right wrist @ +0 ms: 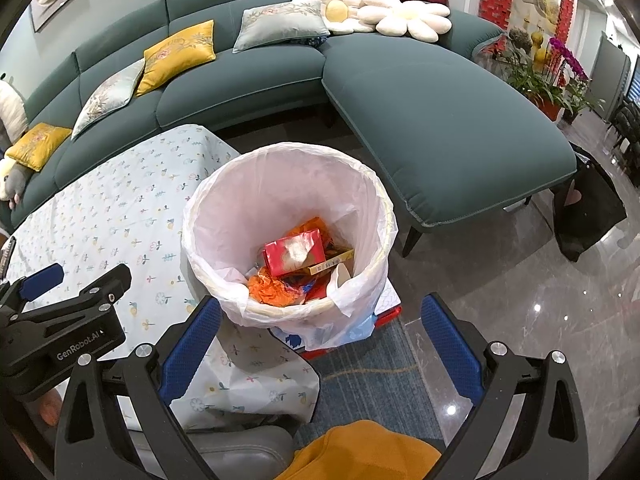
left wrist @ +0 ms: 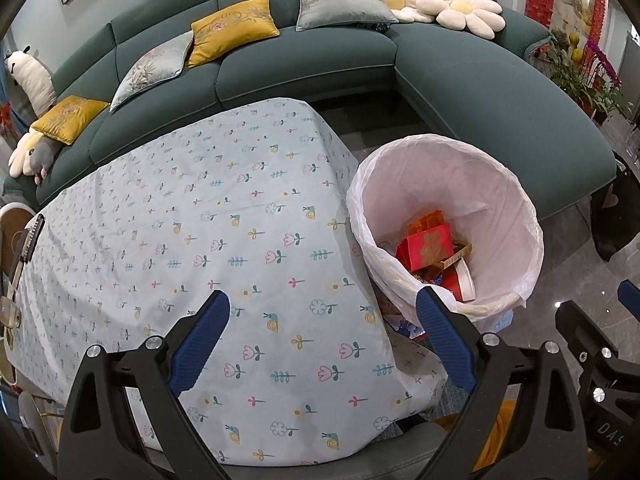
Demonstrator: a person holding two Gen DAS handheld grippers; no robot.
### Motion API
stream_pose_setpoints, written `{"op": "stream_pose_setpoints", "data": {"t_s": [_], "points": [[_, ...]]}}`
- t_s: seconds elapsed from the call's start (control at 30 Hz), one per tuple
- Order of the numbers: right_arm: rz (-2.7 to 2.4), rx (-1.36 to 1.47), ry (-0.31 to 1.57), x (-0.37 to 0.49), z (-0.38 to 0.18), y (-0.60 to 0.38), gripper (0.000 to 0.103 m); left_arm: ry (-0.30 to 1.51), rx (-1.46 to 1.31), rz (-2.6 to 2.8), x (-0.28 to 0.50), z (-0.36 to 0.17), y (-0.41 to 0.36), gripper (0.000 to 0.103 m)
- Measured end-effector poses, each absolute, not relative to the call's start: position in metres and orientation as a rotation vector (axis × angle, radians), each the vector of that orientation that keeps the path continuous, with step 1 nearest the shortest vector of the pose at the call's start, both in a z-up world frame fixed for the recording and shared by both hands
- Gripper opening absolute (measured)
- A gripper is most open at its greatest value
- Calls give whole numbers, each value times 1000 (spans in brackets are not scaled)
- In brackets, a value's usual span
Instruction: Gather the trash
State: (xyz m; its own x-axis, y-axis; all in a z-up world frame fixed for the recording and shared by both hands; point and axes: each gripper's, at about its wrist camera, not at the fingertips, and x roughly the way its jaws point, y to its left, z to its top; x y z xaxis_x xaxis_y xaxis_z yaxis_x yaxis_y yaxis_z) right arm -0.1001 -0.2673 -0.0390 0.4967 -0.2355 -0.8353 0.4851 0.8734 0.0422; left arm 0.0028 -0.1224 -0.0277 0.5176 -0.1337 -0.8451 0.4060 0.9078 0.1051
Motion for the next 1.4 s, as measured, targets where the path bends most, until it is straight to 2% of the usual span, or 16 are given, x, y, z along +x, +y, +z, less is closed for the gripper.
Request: {"op": "stream_pose_setpoints", "data": {"t_s": [1.4], "points": [[-443, 289, 968, -100, -45, -265, 96, 978, 330, -331, 2, -32, -123, 90]]}}
